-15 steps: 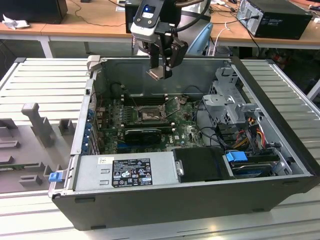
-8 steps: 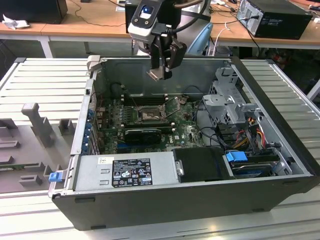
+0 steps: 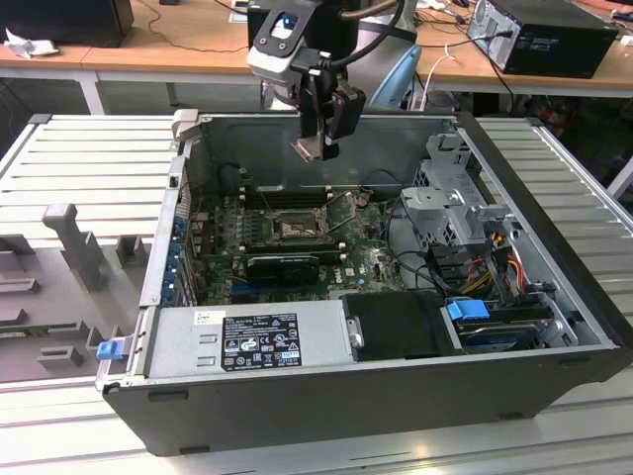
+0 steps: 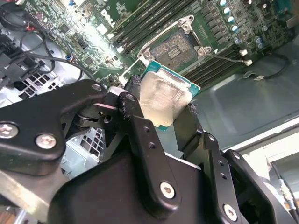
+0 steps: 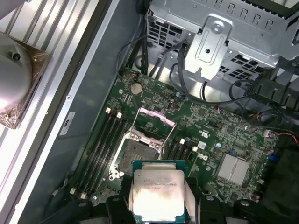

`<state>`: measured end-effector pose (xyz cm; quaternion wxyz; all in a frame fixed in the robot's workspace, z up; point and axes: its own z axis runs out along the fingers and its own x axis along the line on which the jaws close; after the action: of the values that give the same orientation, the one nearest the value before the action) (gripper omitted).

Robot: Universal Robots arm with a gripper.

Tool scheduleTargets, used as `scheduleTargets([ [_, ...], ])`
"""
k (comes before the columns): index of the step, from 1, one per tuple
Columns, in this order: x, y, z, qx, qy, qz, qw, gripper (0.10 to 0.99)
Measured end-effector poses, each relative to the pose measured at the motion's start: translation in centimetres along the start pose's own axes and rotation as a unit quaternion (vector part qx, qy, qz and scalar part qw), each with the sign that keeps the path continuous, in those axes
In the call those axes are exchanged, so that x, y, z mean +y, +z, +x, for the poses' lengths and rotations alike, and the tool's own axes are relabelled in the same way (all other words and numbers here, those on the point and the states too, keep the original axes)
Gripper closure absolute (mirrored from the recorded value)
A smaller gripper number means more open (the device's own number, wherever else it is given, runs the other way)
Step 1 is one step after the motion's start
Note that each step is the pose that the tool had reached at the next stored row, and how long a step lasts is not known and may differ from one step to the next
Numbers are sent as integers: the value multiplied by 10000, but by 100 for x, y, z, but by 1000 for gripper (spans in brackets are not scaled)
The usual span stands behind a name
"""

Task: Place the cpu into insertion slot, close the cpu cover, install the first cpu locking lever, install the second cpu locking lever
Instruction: 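Place the cpu into insertion slot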

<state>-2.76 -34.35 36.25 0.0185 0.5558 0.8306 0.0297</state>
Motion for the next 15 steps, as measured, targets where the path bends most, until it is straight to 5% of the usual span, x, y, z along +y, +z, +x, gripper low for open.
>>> scheduleTargets([
  [6, -2, 30, 0, -46, 455, 4, 9990, 557],
  [15, -5, 69, 0, -109, 1269, 6, 9919, 557],
])
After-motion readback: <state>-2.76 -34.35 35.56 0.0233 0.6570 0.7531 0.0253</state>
